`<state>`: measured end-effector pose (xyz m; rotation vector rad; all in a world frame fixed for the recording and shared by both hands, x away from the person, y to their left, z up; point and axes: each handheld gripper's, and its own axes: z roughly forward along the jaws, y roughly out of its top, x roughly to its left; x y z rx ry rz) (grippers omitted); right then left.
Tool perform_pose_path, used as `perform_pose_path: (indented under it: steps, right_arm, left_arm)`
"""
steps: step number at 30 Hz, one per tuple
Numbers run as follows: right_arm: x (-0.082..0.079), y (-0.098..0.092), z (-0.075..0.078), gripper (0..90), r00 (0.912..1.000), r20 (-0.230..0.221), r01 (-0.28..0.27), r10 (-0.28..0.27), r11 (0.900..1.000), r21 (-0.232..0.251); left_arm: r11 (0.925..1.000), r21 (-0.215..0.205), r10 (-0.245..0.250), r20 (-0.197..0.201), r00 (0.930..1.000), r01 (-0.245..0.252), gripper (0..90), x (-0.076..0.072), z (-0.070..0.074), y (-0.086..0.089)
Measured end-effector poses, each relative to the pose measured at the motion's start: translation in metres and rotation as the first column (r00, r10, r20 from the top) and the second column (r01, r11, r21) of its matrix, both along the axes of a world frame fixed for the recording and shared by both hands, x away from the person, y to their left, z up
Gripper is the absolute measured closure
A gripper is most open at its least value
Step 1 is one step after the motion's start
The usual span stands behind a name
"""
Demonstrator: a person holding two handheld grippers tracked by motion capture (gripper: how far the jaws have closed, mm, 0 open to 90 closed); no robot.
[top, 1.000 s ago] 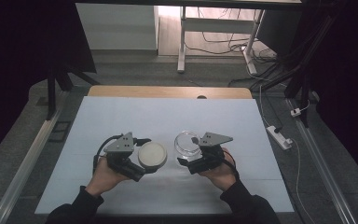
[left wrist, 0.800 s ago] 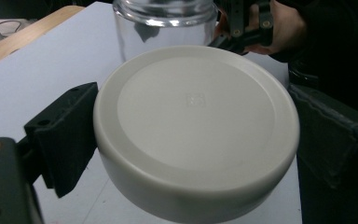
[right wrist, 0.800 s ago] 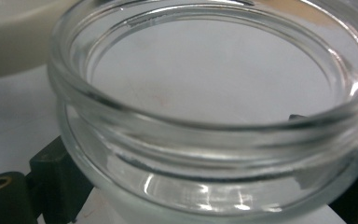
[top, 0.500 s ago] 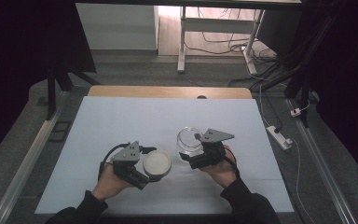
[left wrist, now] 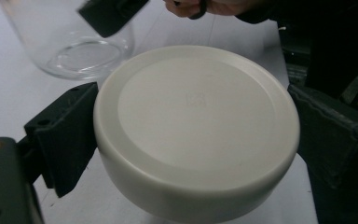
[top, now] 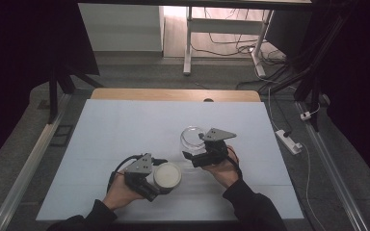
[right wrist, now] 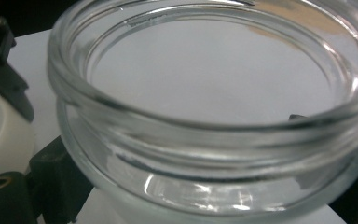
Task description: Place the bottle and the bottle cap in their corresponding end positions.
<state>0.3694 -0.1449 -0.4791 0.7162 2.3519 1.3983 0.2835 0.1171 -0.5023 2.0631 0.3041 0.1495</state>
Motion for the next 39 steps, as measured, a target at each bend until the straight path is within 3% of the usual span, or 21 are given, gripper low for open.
perform_pose_path:
  steps: [8, 13, 23, 39]
  right_arm:
    - [0.014, 0.014, -0.006, 6.5, 0.9999, -0.011, 0.002, -0.002, 1.000, -0.001]
    - [0.023, 0.025, -0.011, 6.5, 0.9998, -0.019, 0.001, -0.001, 1.000, 0.001]
    - [0.036, 0.038, -0.025, 6.5, 0.9997, -0.024, 0.000, 0.000, 1.000, -0.031]
    - [0.047, 0.054, -0.043, 6.3, 0.9994, -0.035, 0.003, -0.005, 0.998, -0.060]
  left_arm:
    - [0.9994, 0.016, -0.029, -0.024, 0.9993, 0.030, 8.1, 0.007, -0.011, -0.009]
    - [0.9983, 0.050, -0.030, -0.020, 0.9994, 0.031, 8.1, 0.010, -0.016, -0.014]
    - [0.9958, 0.088, -0.019, -0.049, 0.9986, 0.023, 8.1, 0.017, -0.025, -0.018]
    - [0.9859, 0.164, -0.023, -0.071, 0.9972, 0.034, 8.0, 0.024, -0.037, -0.028]
